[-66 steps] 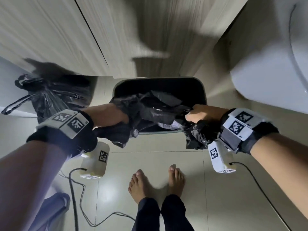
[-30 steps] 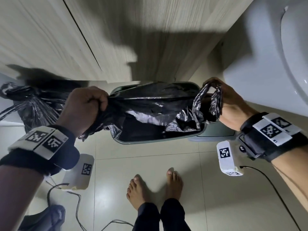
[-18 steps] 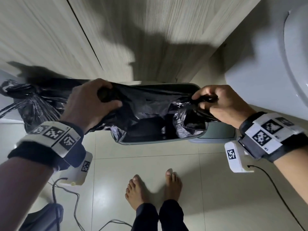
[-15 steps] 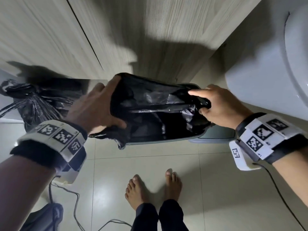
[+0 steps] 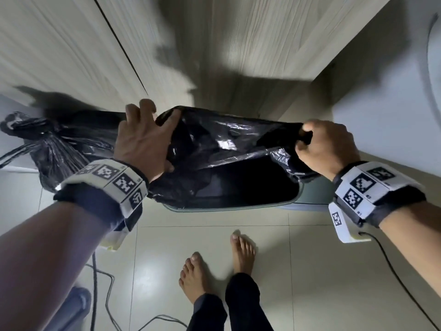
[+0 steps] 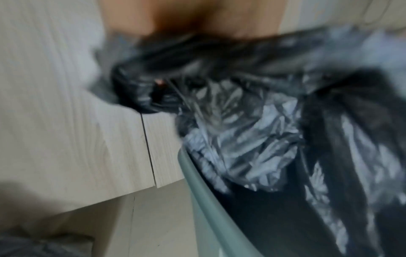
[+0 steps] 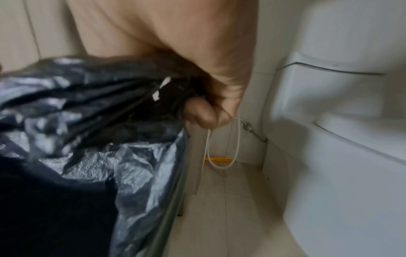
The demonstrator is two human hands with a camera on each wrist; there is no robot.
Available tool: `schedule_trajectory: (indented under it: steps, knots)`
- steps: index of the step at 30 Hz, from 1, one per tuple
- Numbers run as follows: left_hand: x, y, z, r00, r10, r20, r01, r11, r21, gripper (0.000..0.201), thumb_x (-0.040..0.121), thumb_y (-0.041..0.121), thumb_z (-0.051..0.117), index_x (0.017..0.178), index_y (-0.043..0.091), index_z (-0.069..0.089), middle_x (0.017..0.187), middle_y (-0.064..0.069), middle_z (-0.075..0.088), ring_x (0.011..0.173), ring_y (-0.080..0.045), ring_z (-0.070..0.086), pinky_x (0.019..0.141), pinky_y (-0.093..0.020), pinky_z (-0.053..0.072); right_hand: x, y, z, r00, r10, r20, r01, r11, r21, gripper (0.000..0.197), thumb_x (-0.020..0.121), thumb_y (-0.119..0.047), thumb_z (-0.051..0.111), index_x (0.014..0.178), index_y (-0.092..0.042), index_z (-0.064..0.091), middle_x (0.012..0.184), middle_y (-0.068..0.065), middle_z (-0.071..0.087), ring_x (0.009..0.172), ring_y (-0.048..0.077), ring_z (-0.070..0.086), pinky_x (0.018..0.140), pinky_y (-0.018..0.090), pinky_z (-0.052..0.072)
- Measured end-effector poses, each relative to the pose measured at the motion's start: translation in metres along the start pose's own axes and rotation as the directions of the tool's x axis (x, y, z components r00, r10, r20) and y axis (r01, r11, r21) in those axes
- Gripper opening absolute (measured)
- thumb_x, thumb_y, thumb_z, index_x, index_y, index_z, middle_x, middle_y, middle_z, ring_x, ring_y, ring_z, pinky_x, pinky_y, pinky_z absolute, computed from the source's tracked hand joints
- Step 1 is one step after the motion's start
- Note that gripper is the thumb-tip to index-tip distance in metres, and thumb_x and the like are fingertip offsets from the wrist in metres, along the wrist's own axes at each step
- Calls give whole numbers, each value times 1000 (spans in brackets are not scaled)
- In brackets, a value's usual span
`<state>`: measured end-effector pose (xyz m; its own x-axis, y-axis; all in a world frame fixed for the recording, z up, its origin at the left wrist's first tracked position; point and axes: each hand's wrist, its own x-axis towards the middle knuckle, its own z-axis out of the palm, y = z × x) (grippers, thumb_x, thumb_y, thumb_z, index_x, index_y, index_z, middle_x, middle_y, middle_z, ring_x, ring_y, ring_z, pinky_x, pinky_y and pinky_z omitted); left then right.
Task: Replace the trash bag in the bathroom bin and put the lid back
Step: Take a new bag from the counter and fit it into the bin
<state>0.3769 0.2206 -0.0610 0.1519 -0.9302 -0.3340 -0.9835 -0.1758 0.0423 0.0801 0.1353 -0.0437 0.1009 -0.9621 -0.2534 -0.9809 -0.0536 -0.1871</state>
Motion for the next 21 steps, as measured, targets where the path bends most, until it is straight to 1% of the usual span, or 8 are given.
schedule_trajectory:
  steps: [2,4,7,9,12,16,19,21]
  knots:
    - [2,2,3,1000,-9,17,7,992,125,125,45,35,97,151,29,32,132,-22,32,117,-43,35,92,-53,40,1,8,2,989,-46,140,50,998,-31,67,77,-19,66,135,-38,41,99,16,62,99,41,61,89,44,48]
    - [5,7,5,999,-31,-8,32,993,111,98,59,27,89,145,23,43,125,-24,35,115,-44,37,93,-55,38,5,16,2,977,-30,209,37,999,-29,83,81,-19,63,141,-56,19,93,11,47,98,42,59,92,45,48]
    - [12,19,1,985,-167,-36,164,984,-74,51,79,32,63,127,15,58,122,-22,41,117,-44,39,96,-51,39,15,18,3,979,-60,197,69,997,-37,72,90,-23,51,141,-60,16,92,8,37,96,44,57,91,46,47]
    - [21,22,0,961,-275,31,275,933,-231,41,89,38,48,122,15,60,130,-18,41,125,-41,37,100,-51,39,27,16,2,975,-45,218,53,998,-30,68,92,-23,44,141,-60,15,95,8,36,99,45,56,93,46,45]
    - [33,18,10,951,-276,143,304,918,-256,42,95,38,38,129,18,53,139,-12,38,131,-37,35,103,-54,37,45,13,4,957,-2,291,21,998,-61,69,92,-18,38,141,-60,12,101,8,35,101,45,55,96,49,43]
    - [46,10,20,929,-278,245,345,890,-298,40,98,32,29,125,24,58,124,-11,41,123,-36,38,103,-53,35,69,16,17,923,83,375,-55,995,-84,62,91,-16,33,139,-54,29,115,13,38,109,45,52,104,49,40]
    - [55,1,28,934,-235,269,325,874,-362,39,101,23,27,99,0,59,105,-21,58,92,-32,51,89,-44,44,83,26,29,879,38,476,-24,999,-34,46,91,-9,38,124,-32,60,121,14,55,113,37,53,103,40,40]
    - [58,-2,32,920,-268,285,379,788,-486,34,102,16,36,103,-7,61,109,-32,65,91,-39,61,82,-44,48,89,37,39,854,11,520,-29,999,27,29,92,-7,44,102,-14,70,103,11,60,101,23,55,88,29,41]
